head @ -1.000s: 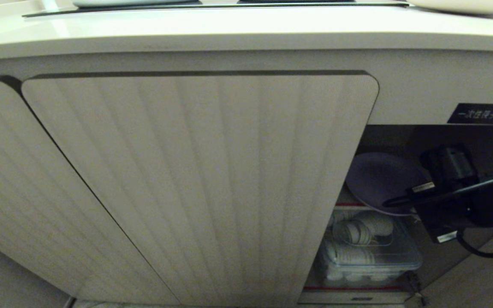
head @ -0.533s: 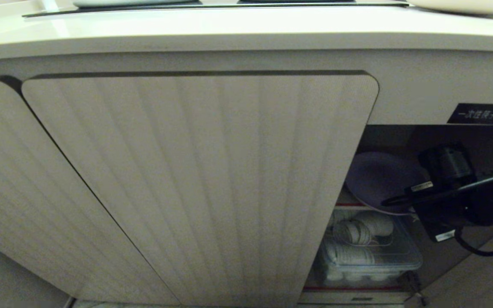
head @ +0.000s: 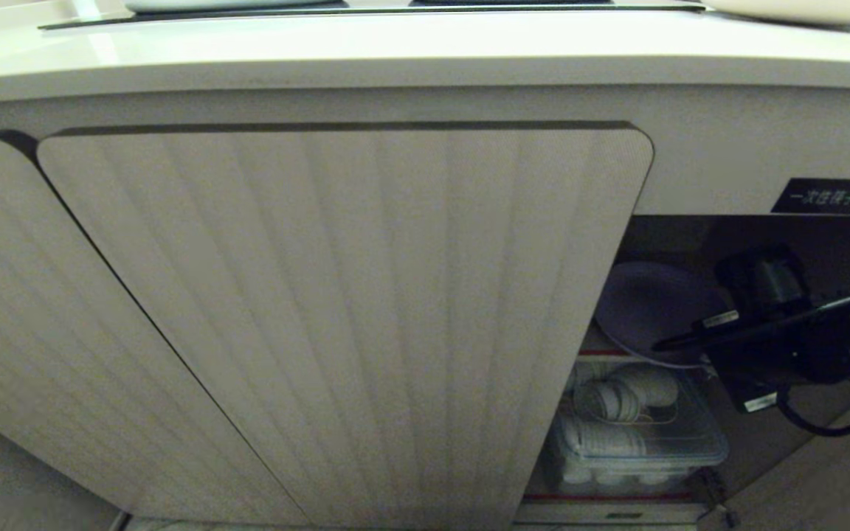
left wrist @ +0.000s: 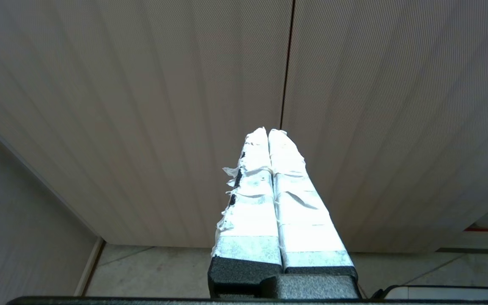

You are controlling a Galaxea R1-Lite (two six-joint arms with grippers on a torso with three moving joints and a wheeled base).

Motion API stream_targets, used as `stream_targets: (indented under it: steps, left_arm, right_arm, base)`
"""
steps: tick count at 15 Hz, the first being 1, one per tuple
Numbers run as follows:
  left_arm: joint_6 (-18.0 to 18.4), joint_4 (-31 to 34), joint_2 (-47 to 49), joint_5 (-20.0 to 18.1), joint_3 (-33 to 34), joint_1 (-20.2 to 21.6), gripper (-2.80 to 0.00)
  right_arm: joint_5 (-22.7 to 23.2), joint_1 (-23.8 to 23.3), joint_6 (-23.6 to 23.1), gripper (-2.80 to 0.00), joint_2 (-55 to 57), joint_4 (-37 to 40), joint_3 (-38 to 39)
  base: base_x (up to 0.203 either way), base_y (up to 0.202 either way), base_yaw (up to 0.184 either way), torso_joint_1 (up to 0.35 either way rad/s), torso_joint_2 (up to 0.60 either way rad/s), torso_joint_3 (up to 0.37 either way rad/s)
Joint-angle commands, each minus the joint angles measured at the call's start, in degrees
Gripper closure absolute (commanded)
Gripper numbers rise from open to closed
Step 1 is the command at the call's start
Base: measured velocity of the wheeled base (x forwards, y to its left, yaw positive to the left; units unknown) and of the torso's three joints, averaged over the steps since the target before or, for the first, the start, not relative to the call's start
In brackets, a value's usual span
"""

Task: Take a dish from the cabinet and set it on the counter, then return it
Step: Put it back into the cabinet

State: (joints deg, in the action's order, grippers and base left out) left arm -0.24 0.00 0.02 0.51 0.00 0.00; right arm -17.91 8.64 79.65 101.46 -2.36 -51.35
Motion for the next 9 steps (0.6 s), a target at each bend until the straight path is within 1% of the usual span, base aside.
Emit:
stream_targets:
  steps: [1, 9]
  left_arm:
    - [0.0, 0.0, 0.0, 0.0, 0.0, 0.0, 0.0]
    - [0.0, 0.0, 0.0, 0.0, 0.0, 0.0, 0.0]
  right_arm:
    - [-0.1, 0.1, 0.4, 0.0, 0.6, -0.1, -0.5]
    - [-0.1, 0.0, 0.3, 0.0, 2.5, 0.0, -2.1]
  base:
    - [0.0, 0.0, 0.0, 0.0, 0.0, 0.0]
    - [0.0, 0.0, 0.0, 0.0, 0.0, 0.0]
